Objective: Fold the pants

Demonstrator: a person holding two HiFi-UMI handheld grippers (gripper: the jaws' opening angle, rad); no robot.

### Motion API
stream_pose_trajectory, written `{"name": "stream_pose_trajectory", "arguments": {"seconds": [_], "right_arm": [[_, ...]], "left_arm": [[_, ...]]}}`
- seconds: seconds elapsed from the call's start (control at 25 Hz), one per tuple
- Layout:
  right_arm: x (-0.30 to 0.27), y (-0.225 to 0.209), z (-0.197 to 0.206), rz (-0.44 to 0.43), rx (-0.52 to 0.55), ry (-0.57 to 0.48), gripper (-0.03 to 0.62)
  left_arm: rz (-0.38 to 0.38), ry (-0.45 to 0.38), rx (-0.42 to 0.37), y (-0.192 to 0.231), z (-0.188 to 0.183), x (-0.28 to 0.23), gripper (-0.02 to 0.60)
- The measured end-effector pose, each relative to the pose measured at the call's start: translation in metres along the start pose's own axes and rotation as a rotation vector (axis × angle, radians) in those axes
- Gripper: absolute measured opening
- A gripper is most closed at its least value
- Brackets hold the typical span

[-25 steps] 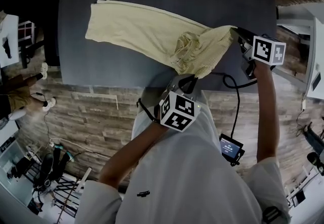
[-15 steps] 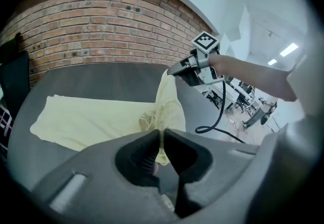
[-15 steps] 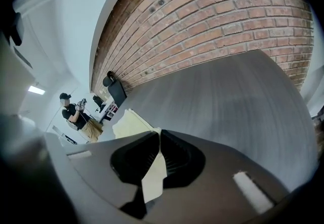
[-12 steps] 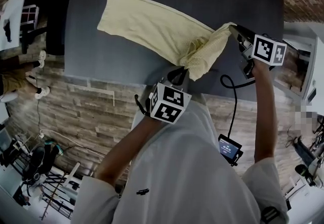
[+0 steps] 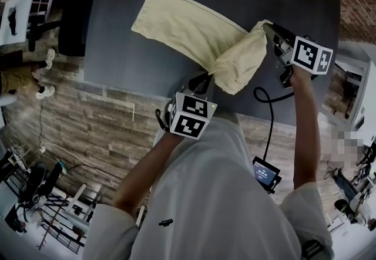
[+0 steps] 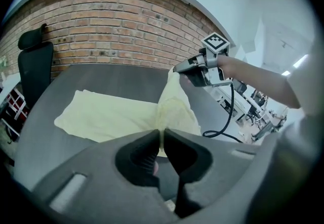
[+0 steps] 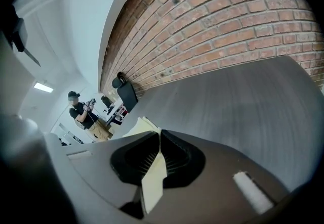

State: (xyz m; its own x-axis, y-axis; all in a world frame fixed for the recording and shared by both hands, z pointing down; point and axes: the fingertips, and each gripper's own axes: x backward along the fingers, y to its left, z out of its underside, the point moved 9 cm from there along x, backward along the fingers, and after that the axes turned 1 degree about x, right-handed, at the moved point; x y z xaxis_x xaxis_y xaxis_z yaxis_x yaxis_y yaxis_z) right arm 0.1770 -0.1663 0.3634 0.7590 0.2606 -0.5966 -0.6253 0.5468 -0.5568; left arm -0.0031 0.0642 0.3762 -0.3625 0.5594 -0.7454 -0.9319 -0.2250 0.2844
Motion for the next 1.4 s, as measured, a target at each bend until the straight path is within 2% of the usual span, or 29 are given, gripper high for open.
{"name": "stream_pose_trajectory", "arguments": {"seconds": [0.2, 0.44, 0.56, 0.68, 0.8, 0.92, 1.08, 1.4], "right_arm": [[-0.043, 0.022, -0.009, -0.016, 0.01, 0.011, 0.023], [-0.064, 0.023, -0.01, -0.012, -0.005, 0.017, 0.025], [-0.093, 0.031, -0.007, 0.009, 0.002, 0.052, 0.032], [-0.115, 0.038, -0.004, 0.017, 0.016, 0.102, 0.109], [-0.115, 0.036, 0.0, 0.031, 0.01, 0.113, 0.115], [-0.11, 0.032, 0.004, 0.041, -0.01, 0.109, 0.115], [-0.103, 0.027, 0.01, 0.056, -0.019, 0.117, 0.115], [-0.083, 0.011, 0.02, 0.052, -0.018, 0.123, 0.12]], "left_arm": [[-0.034, 0.006, 0.027, 0.043, 0.004, 0.007, 0.032], [-0.081, 0.024, 0.045, 0.056, 0.006, 0.002, 0.033], [-0.099, 0.054, 0.052, 0.084, 0.011, 0.0, 0.034], [-0.151, 0.092, 0.04, 0.109, 0.017, -0.004, 0.046], [-0.192, 0.107, 0.022, 0.119, 0.021, -0.006, 0.091], [-0.188, 0.112, 0.014, 0.122, 0.021, -0.005, 0.118], [-0.16, 0.116, -0.014, 0.117, 0.02, -0.004, 0.118], [-0.106, 0.124, -0.054, 0.073, 0.022, -0.02, 0.142]]}}
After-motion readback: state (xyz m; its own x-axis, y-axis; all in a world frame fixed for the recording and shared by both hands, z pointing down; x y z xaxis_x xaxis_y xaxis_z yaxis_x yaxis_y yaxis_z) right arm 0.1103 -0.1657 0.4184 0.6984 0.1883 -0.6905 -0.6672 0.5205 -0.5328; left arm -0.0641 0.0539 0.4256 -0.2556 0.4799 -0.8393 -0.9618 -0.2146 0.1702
